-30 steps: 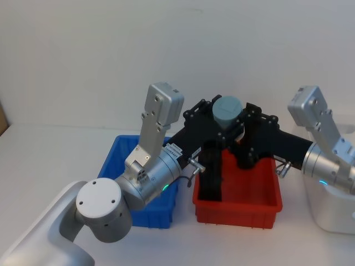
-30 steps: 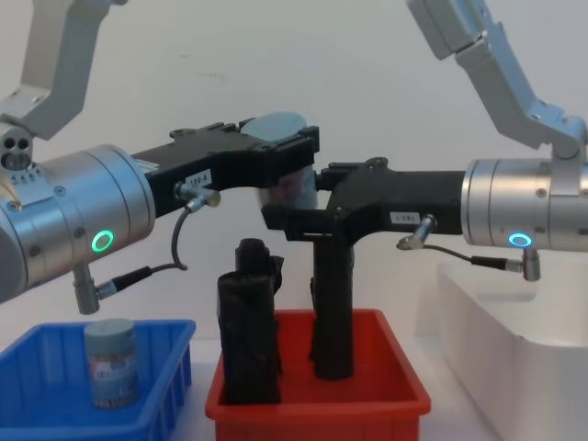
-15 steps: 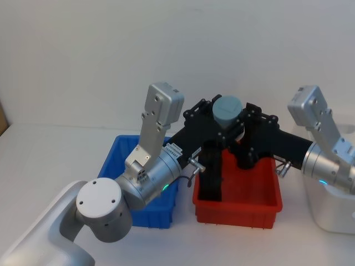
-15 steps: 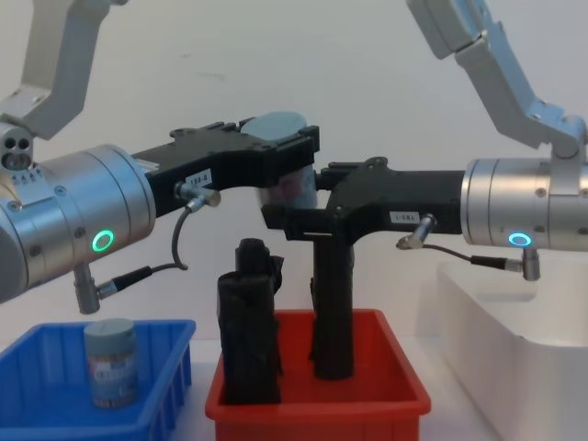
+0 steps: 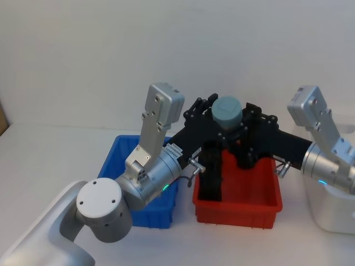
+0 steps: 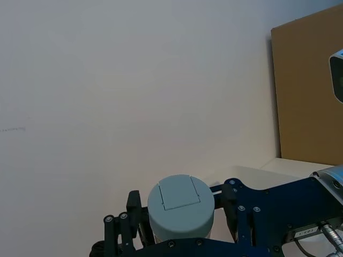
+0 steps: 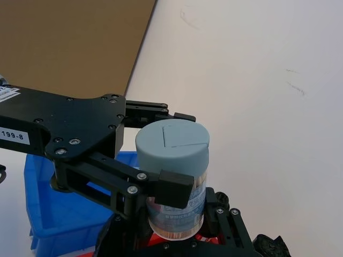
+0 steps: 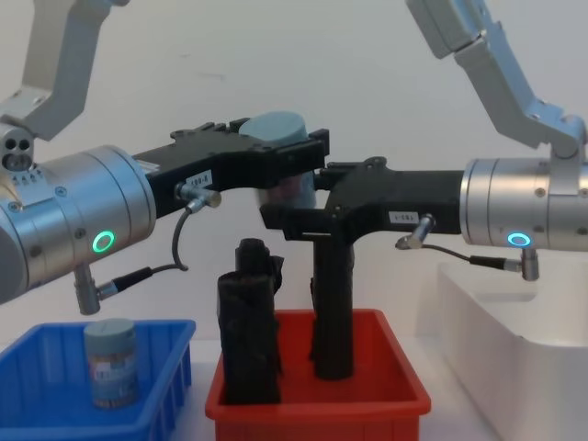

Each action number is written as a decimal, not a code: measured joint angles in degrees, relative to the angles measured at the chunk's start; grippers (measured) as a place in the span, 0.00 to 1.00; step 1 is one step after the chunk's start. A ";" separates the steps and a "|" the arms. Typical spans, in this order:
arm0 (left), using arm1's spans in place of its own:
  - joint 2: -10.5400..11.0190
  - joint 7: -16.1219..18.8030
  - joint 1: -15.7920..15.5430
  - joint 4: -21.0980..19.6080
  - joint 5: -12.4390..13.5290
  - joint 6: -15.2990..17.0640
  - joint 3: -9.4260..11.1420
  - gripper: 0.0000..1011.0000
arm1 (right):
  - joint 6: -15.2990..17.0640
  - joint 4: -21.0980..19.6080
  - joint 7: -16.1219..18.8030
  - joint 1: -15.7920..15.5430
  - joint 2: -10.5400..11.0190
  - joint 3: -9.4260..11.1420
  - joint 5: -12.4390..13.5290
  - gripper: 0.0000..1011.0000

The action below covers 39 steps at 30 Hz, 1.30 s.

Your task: Pick the cotton swabs from the blue box and place them into the white box.

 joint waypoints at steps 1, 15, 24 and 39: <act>0.00 0.00 0.00 0.00 0.00 0.00 0.00 0.95 | 0.00 0.00 0.00 0.00 0.00 0.00 0.00 0.61; 0.00 0.02 0.00 -0.02 0.00 0.00 -0.02 0.99 | 0.98 -0.36 -3.64 -0.33 0.67 0.73 0.55 0.61; 0.00 0.02 0.00 -0.03 0.00 0.00 -0.02 0.99 | 2.28 -1.21 -8.99 -1.19 1.62 1.89 1.83 0.61; 0.00 0.02 0.00 -0.02 0.00 -0.01 -0.02 0.99 | 4.58 -2.72 -18.97 -3.30 3.64 4.43 4.54 0.61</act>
